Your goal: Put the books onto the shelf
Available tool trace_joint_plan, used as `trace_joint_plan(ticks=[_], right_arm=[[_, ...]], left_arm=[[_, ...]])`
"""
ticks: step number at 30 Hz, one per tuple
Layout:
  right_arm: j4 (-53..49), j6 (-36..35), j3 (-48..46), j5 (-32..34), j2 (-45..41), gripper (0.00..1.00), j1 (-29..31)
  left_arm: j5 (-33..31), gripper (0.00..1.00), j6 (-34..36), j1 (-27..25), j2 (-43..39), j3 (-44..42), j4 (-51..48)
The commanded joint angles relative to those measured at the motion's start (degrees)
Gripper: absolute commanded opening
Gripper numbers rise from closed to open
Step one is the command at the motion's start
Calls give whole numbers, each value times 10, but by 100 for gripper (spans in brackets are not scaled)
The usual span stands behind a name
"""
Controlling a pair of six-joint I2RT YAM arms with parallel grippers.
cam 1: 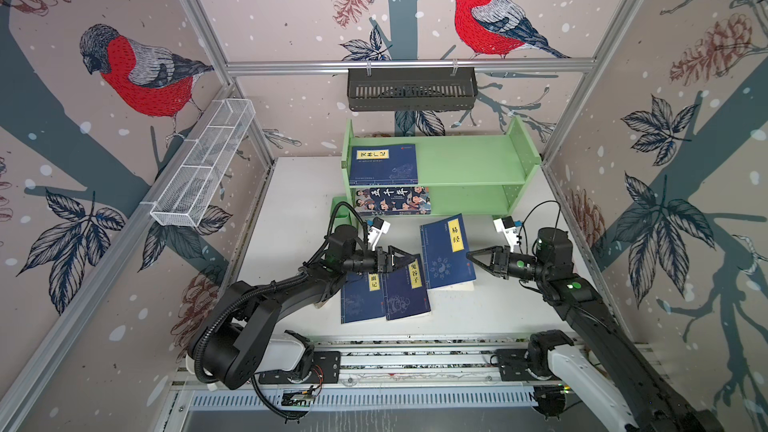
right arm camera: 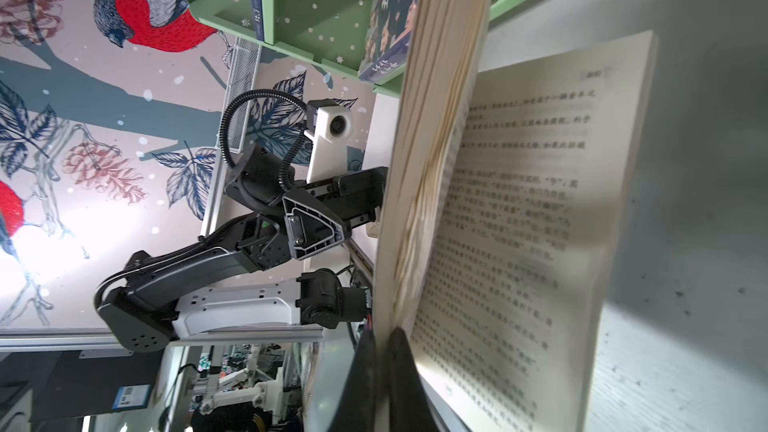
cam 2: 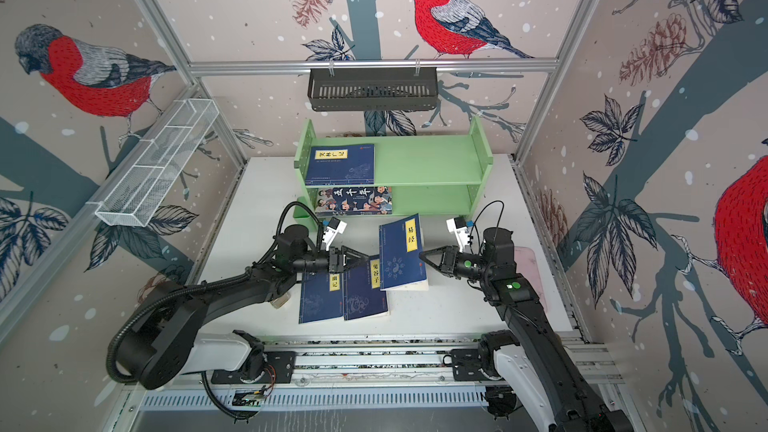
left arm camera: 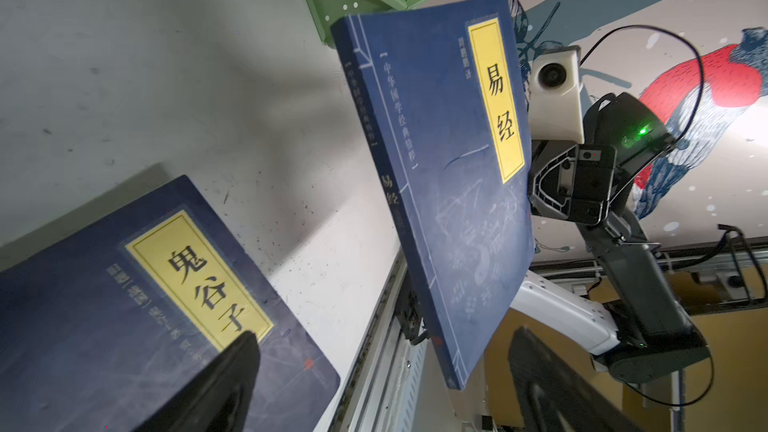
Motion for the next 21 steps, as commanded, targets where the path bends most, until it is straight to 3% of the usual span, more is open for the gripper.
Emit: trace_joint_plan(ticks=[1, 10, 13, 17, 21], right_arm=[[53, 32, 7, 0, -2, 0, 21], [108, 74, 33, 51, 0, 0, 107], [121, 82, 32, 64, 3, 0, 128], [144, 88, 27, 78, 7, 0, 156], [141, 80, 30, 89, 21, 0, 181]], left_arm=[[37, 96, -70, -2, 5, 3, 102], [35, 95, -23, -15, -2, 12, 43], [49, 93, -42, -15, -9, 12, 67], [77, 83, -98, -11, -17, 18, 131], [96, 66, -125, -10, -28, 21, 150]])
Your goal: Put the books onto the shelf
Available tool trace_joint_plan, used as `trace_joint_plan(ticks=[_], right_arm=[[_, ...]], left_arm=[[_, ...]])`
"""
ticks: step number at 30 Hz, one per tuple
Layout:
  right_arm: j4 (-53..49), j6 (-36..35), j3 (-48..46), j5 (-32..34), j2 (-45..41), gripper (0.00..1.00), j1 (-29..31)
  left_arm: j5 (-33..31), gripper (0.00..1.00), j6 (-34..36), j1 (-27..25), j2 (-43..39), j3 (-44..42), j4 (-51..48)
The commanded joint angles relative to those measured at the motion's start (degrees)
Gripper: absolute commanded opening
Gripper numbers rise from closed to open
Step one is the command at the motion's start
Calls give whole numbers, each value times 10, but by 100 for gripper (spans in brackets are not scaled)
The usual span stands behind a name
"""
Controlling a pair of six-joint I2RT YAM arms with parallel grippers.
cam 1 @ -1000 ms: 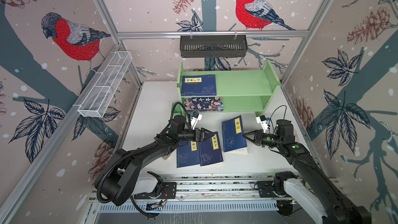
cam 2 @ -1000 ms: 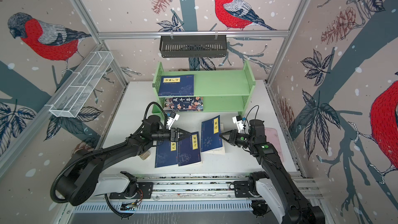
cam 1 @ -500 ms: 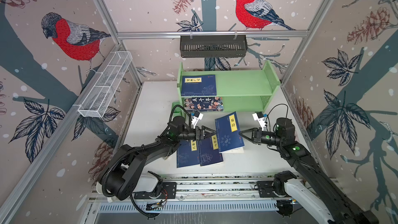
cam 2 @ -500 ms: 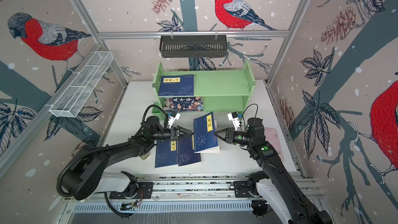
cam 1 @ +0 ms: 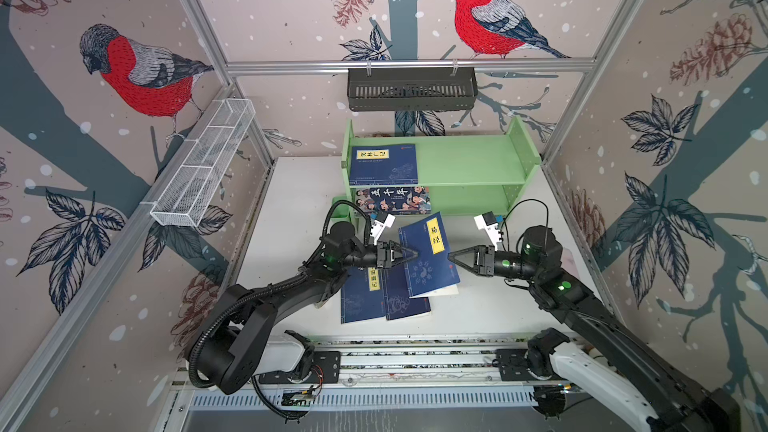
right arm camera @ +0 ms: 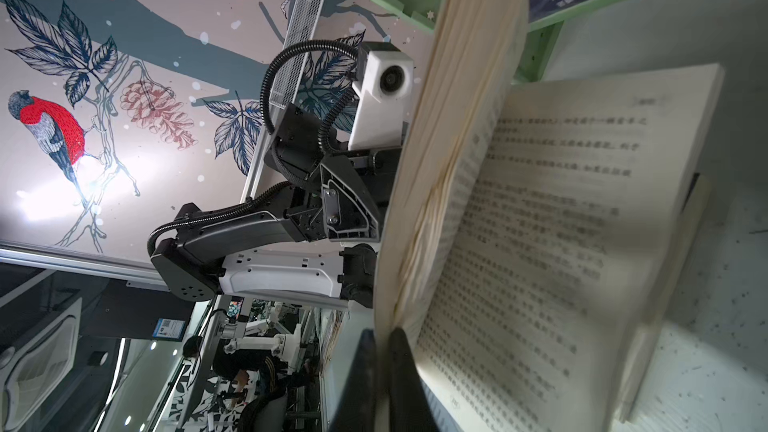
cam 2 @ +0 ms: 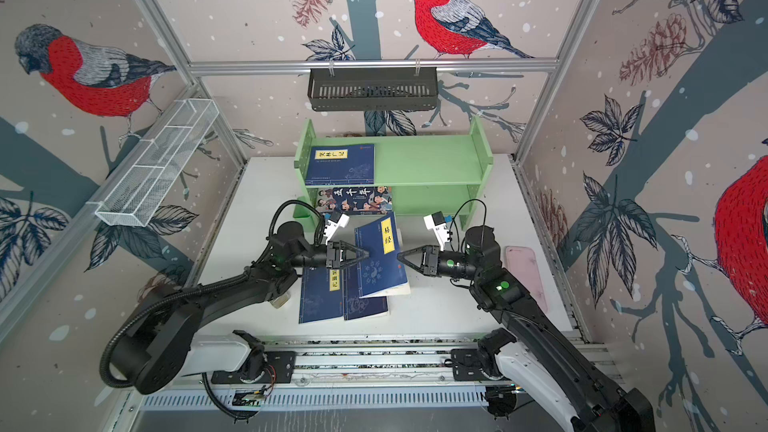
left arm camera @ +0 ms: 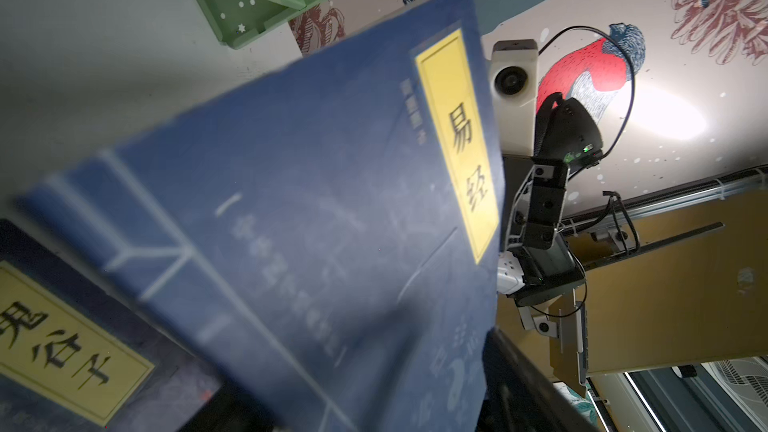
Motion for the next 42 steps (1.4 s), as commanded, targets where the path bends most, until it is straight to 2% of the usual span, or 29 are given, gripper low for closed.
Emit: trace_joint_plan(ticks=[1, 7, 8, 9, 10, 12, 13, 16, 19, 22, 24, 27, 35, 39, 42], right_arm=[[28, -11, 5, 17, 6, 0, 14], [3, -28, 3, 34, 5, 0, 18], [-8, -33, 4, 40, 5, 5, 17], [-26, -41, 4, 51, 6, 24, 14], [-44, -50, 5, 63, 6, 38, 10], [-88, -71, 11, 92, 3, 58, -4], [-108, -82, 14, 102, -1, 65, -15], [-123, -84, 9, 114, -25, 75, -52], [-96, -68, 1, 112, -64, 85, -88], [-57, -53, -4, 135, -107, 97, -98], [-51, -52, 2, 157, -126, 100, -98], [-25, -46, 7, 157, -140, 100, -97], [81, -3, 21, 165, -151, 99, -80], [103, -5, 31, 209, -144, 97, -32], [152, -5, 22, 253, -130, 97, 25]], left_arm=[[39, 57, -31, 1, -8, 6, 53], [45, 21, -31, 5, -21, 8, 40], [44, 16, -29, 6, -22, 8, 36], [42, 12, -28, 8, -23, 9, 31], [41, 10, -23, 10, -25, 10, 21], [40, 2, -11, 13, -30, 15, 0], [41, 0, 1, 14, -33, 19, -17], [47, 0, 34, 17, -45, 31, -62], [71, 0, 46, 22, -59, 44, -59], [108, 0, 59, 23, -67, 67, -47], [123, 0, 59, 24, -74, 82, -32], [129, 0, 59, 31, -79, 115, -23], [121, 0, 92, 63, -63, 225, -68], [68, 0, 130, 84, -52, 284, -164], [9, 0, 105, 98, -53, 285, -173]])
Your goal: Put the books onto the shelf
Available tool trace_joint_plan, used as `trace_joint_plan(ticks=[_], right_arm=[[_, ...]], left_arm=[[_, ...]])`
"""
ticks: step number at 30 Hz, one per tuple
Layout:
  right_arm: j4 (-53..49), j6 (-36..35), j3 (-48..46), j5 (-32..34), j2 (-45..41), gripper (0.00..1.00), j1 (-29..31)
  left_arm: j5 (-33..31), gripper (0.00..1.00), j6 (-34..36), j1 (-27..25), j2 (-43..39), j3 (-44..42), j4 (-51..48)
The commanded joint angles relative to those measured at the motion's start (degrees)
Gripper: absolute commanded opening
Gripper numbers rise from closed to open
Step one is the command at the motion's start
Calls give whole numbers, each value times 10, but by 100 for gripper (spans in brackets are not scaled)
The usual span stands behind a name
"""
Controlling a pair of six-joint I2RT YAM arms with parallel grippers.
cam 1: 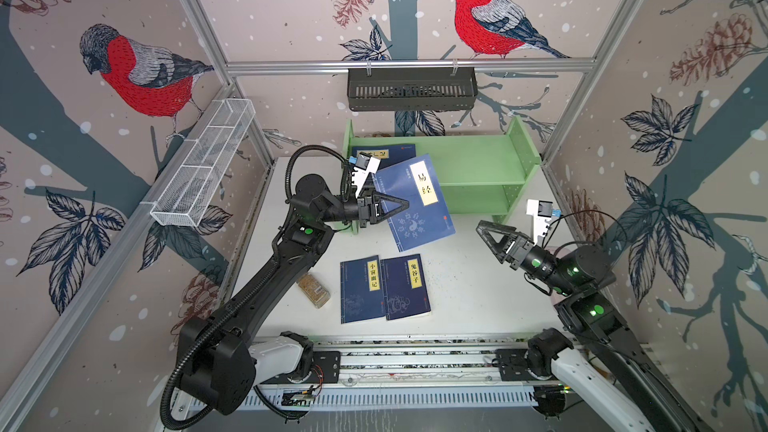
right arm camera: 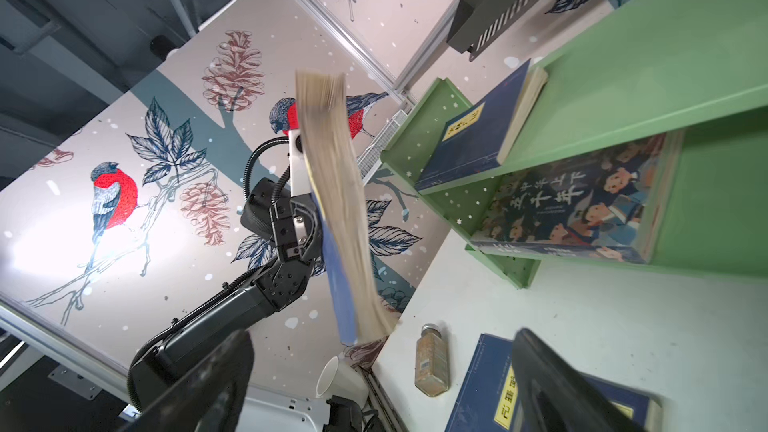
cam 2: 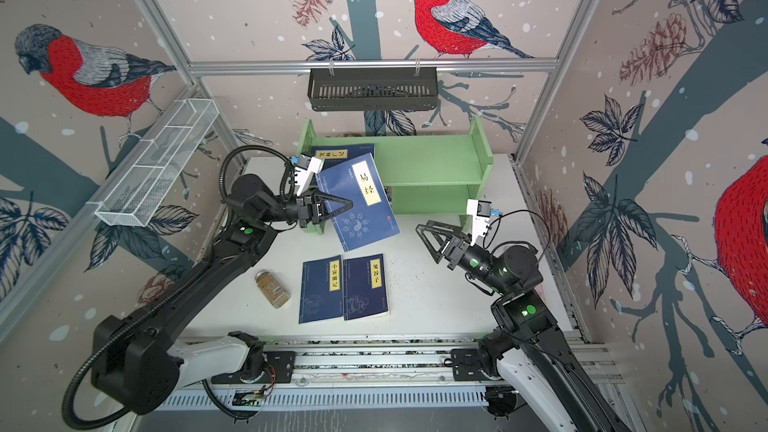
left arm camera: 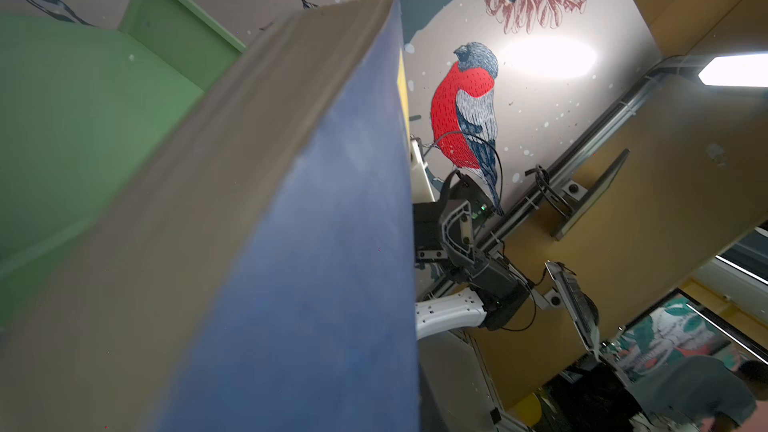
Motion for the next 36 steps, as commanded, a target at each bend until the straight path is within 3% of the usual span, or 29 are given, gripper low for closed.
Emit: trace_joint_plan(ticks=[1, 7, 12, 23, 28, 36], right_arm=[[81, 6, -3, 65, 18, 99, 51], [114, -32, 26, 101, 112, 100, 151], [173, -42, 36, 132, 180, 99, 195], [223, -82, 122, 114, 317, 93, 207], [254, -82, 137, 113, 352, 83, 207], [275, -76, 160, 105, 381, 30, 195]], left_arm=[[-73, 0, -24, 15, 2, 7, -19], [-74, 0, -165, 46, 7, -11, 97], [-80, 0, -256, 48, 15, -30, 205], [-99, 0, -268, 48, -3, -62, 205], [-102, 0, -285, 49, -9, -68, 218], [-106, 0, -280, 48, -17, -90, 208]])
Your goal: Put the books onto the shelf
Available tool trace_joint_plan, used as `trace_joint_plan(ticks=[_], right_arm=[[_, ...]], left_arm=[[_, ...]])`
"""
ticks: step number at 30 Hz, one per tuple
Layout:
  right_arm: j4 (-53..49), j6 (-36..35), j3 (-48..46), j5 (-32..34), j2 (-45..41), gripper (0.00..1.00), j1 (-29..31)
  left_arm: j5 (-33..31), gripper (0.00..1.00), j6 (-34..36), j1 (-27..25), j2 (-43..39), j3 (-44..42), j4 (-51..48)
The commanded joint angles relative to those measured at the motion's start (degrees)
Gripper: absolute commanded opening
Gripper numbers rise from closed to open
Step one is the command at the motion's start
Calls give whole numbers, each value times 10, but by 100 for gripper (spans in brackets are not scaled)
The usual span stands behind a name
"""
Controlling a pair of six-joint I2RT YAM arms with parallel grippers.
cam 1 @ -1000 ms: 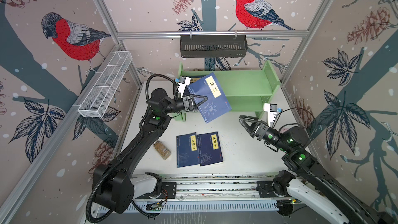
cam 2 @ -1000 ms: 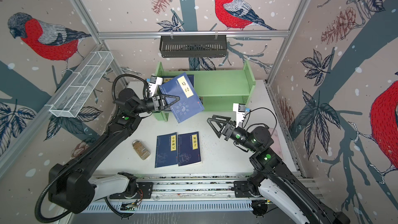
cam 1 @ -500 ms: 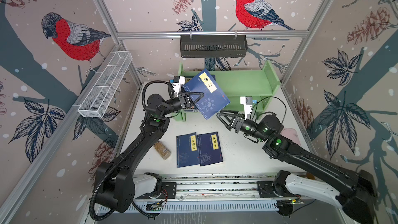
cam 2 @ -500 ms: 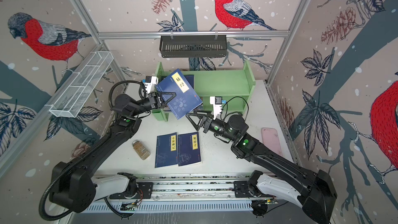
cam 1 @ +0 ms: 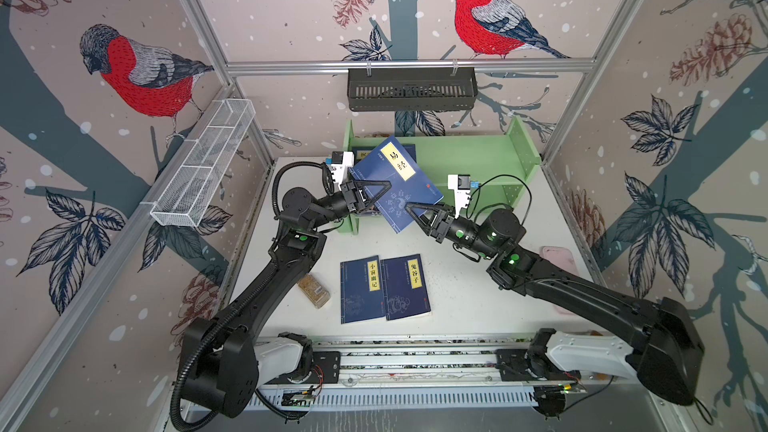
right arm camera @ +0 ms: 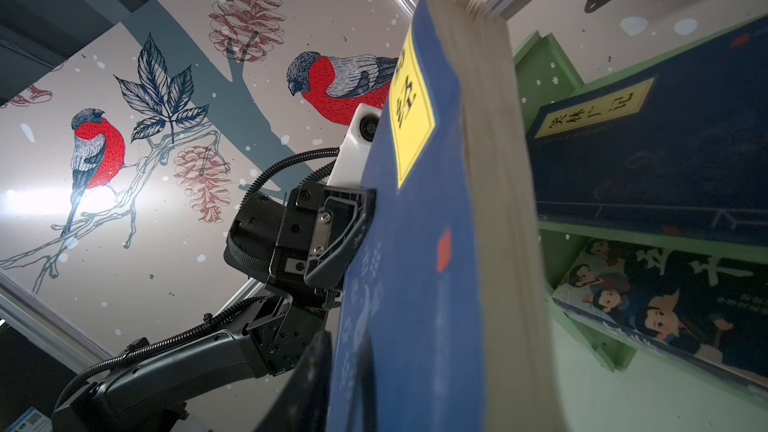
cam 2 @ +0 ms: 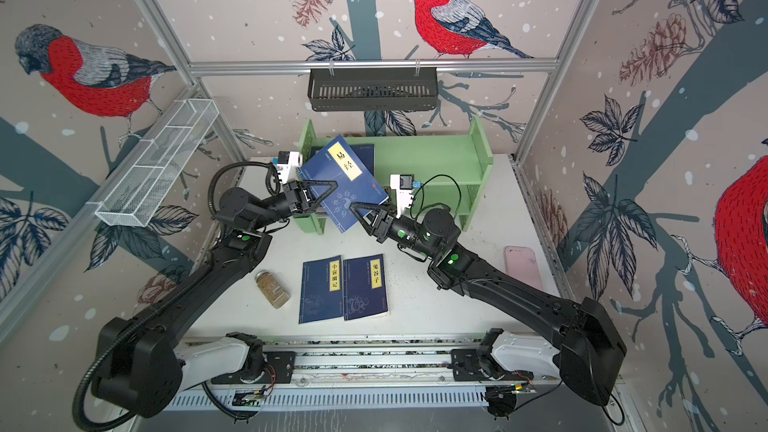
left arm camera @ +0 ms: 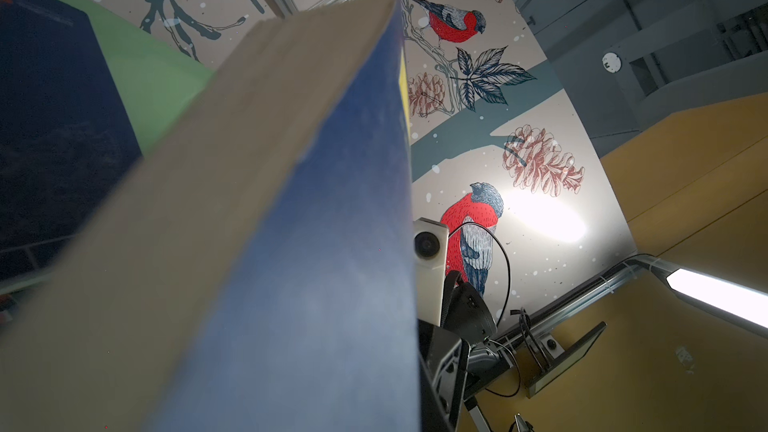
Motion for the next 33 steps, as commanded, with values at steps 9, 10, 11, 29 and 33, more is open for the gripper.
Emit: trace_joint_plan(ticks=[9, 10, 11, 29, 33], right_arm=[[14, 11, 30, -81, -2, 1, -53], [9, 13, 29, -97, -8, 1, -63], [3, 16, 29, -117, -15, 1, -78], [-229, -58, 75, -409, -87, 1, -217], [-236, -64, 81, -441, -79, 0, -212]], left_arm=[[22, 45, 67, 3, -22, -10, 0], [25, 48, 83, 7, -27, -11, -12], [28, 49, 101, 13, -33, -14, -28], [136, 82, 23, 67, -69, -44, 123], [130, 83, 34, 67, -66, -52, 136]])
